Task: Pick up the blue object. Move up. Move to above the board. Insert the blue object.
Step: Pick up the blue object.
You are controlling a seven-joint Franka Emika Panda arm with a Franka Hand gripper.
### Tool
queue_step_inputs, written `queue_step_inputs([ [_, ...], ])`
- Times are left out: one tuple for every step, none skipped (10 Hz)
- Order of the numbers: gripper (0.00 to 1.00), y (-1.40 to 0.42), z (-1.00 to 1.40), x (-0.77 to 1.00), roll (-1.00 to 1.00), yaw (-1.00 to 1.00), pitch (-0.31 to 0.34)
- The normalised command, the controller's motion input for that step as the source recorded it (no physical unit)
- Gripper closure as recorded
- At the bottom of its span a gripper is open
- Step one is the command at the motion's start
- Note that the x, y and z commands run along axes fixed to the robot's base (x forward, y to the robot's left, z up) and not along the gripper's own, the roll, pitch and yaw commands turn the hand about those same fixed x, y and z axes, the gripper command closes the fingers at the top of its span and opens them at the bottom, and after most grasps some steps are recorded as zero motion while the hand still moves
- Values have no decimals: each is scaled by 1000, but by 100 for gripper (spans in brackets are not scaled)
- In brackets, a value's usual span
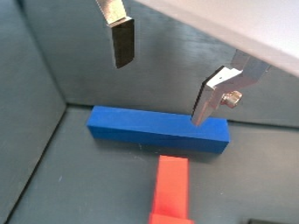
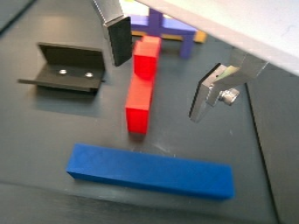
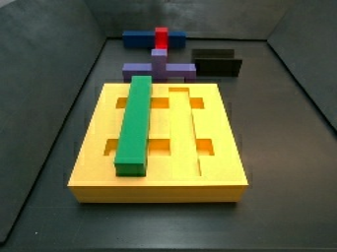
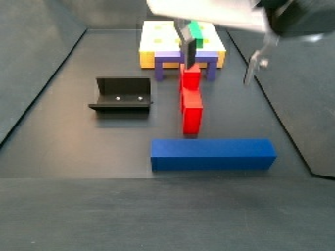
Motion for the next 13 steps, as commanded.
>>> queue_step_inputs([
  [0,200,-260,-23,0,-846,-50],
  [0,171,-254,-9,0,-871,-54],
  [0,94,-243,0,0,-954,-64],
  [0,49,-240,0,0,-991,-69],
  [0,11,-246,0,-49,-980,-80],
  [0,0,-266,0,-91,-957,-89],
  [0,17,-303,0,-113,-883,-81],
  [0,206,-374,-46,-141,-663,-59],
  [0,266,-443,-91,-146,-611,-26],
  [0,246,-466,-100,-156,-614,-24],
  [0,351,-466,-131,-147,-526,-14],
  [0,354,-463,-114,-207,-474,-40],
  [0,314,-426,-117,-266,-469,-40],
])
